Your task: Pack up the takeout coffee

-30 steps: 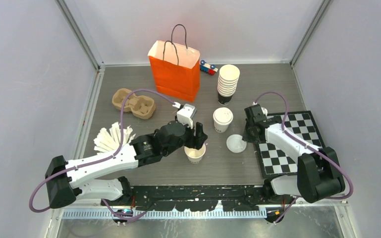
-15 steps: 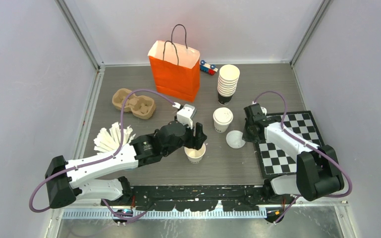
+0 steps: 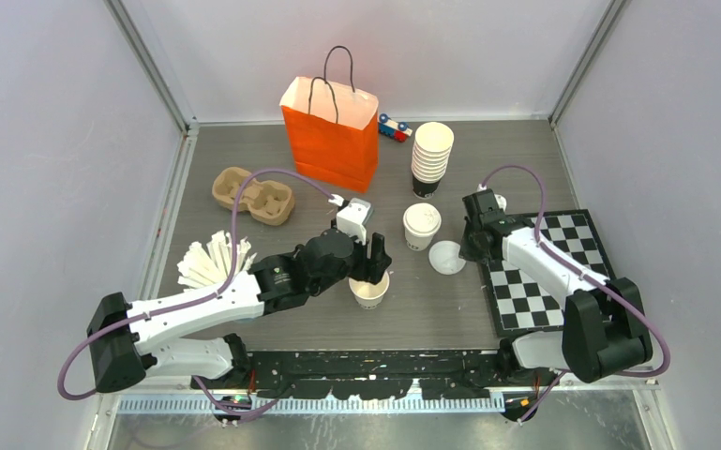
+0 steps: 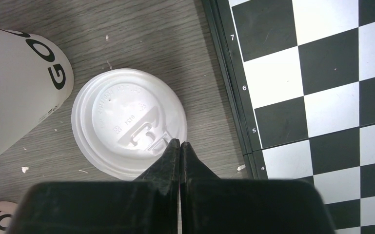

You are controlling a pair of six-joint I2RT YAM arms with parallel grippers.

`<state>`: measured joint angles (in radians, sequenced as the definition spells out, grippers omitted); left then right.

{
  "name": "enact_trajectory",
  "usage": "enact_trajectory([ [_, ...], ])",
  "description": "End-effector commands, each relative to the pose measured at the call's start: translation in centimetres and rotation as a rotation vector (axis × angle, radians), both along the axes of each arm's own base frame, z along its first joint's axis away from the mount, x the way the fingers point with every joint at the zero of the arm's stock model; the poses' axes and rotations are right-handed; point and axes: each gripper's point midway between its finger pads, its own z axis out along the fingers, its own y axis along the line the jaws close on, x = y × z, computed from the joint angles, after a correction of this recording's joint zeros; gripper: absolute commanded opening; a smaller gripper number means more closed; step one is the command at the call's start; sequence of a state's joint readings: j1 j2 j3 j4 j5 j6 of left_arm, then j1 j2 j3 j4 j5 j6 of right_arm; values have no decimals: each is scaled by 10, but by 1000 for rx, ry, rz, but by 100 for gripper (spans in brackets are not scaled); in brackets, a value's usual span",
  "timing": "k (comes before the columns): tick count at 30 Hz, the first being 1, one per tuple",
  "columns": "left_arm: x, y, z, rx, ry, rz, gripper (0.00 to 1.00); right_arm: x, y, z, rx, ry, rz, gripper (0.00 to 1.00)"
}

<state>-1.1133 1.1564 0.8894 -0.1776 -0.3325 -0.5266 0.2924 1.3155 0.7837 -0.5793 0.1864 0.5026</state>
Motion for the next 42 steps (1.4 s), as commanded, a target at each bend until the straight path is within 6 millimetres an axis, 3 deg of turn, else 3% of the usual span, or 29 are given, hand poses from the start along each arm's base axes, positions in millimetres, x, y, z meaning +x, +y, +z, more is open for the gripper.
enact_trajectory([
  [1,4,1,3,8,-24,16,65,12,-1,16,-9,-33,-7,2],
  [6,4,1,3,11,-22,14,66,11,-3,11,-29,1,-12,1],
  [9,4,2,3,13,-26,12,66,13,-4,13,-35,-7,-8,19],
  [11,4,3,2,18,-27,13,66,17,0,14,-25,-22,14,24],
  [31,4,4,-3,37,-32,11,68,33,-6,-12,-114,78,100,27],
  [34,5,5,-4,39,-32,14,68,34,-7,-15,-119,85,101,23],
  [42,6,5,-6,49,-33,16,68,37,-8,-7,-127,65,97,0],
])
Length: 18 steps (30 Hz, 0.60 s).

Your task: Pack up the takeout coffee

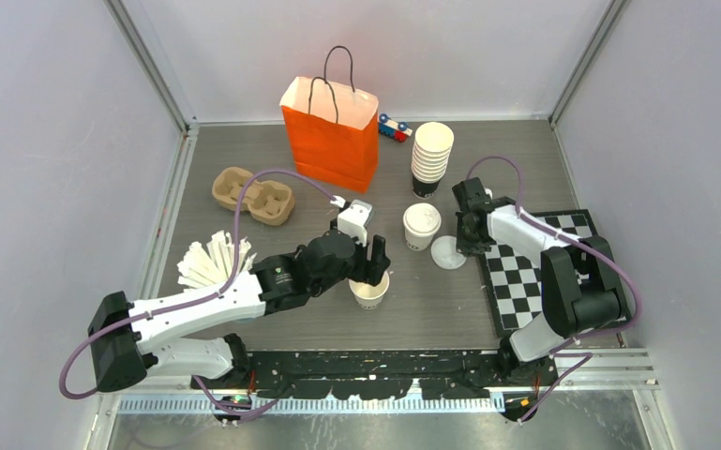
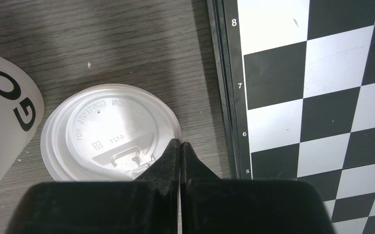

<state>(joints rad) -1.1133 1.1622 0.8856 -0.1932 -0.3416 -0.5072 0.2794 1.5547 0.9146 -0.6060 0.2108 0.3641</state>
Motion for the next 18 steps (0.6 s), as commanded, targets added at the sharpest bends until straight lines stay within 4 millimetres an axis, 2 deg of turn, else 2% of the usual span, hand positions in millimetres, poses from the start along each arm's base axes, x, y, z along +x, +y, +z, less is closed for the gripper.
enact_trajectory([
  [1,5,1,0,14,-29,16,68,17,0,19,-3,-72,-2,0],
  [10,4,1,-1,17,-26,13,68,15,0,27,-1,-55,-29,3],
  [14,5,1,0,16,-27,13,69,14,0,25,-3,-36,-34,13],
  [16,5,2,0,16,-28,13,69,14,1,23,-3,-26,-30,1],
  [18,5,2,0,16,-29,15,69,12,2,20,-2,-11,-23,0],
])
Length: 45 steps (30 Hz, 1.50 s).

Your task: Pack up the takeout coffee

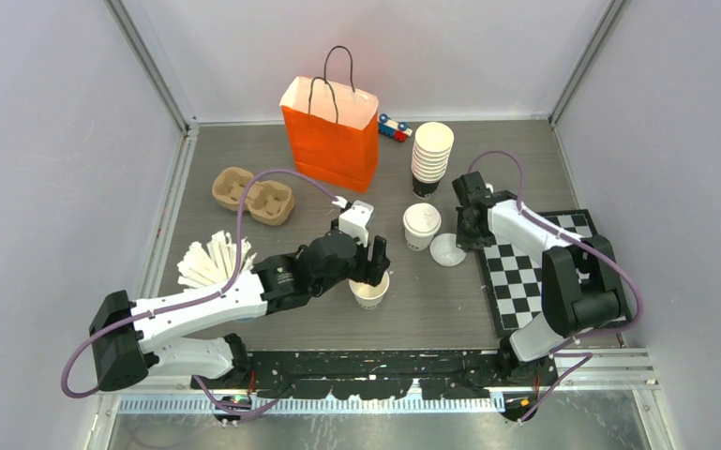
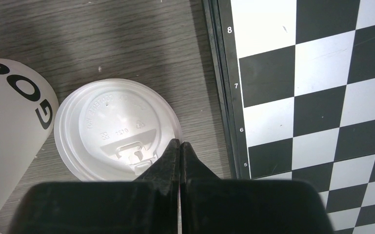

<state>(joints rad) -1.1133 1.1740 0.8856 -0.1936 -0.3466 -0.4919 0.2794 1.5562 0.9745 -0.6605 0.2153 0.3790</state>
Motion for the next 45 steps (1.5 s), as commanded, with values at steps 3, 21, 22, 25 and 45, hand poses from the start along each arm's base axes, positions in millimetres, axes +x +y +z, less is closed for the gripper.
enact_trajectory([
  [3,3,3,3,-1,-23,17,69,4,1,1,-3,15,-8,0],
  [21,4,2,4,3,-29,14,69,-1,-11,0,-80,100,-53,0],
  [22,4,2,4,3,-29,15,69,-1,-10,2,-78,100,-56,0],
  [25,5,2,3,6,-31,16,69,0,-7,12,-58,86,-67,0],
  [45,2,6,4,4,-18,18,69,-31,13,39,174,-83,-142,0],
])
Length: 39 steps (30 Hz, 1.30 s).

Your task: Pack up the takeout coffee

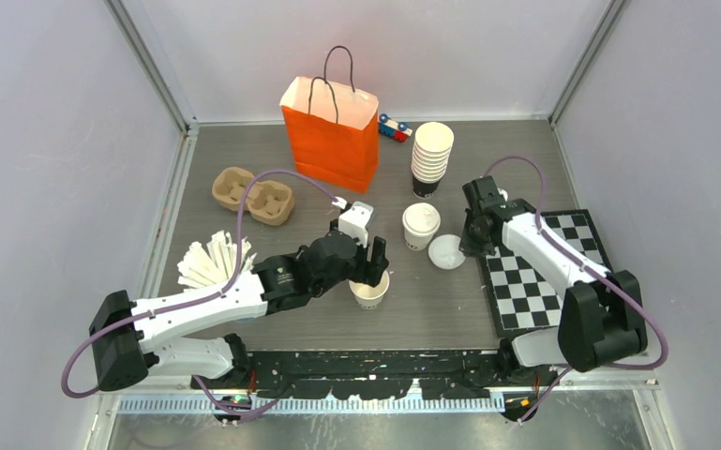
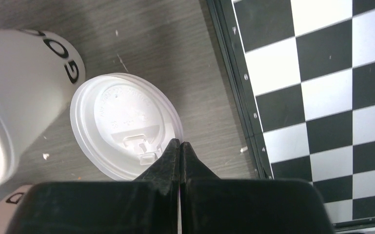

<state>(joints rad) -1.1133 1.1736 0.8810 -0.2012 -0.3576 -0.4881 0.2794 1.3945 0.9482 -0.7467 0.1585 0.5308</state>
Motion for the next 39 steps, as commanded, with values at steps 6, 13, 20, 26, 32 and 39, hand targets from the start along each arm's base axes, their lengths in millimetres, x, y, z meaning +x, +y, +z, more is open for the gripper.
enact_trajectory([
  [6,-5,-10,8,-39,33,-22,68,-38,28,21,178,-100,35,0],
  [13,-1,-40,-2,18,105,-57,63,-52,55,39,233,-165,103,0],
  [20,7,-74,-19,59,166,-82,61,-58,56,47,258,-210,105,0],
  [26,15,-96,-30,74,189,-93,58,-60,54,51,258,-226,103,0],
  [32,27,-100,-46,103,203,-57,50,-60,54,52,269,-241,100,0],
  [39,32,-98,-54,92,215,-37,40,-59,54,51,265,-242,102,0],
])
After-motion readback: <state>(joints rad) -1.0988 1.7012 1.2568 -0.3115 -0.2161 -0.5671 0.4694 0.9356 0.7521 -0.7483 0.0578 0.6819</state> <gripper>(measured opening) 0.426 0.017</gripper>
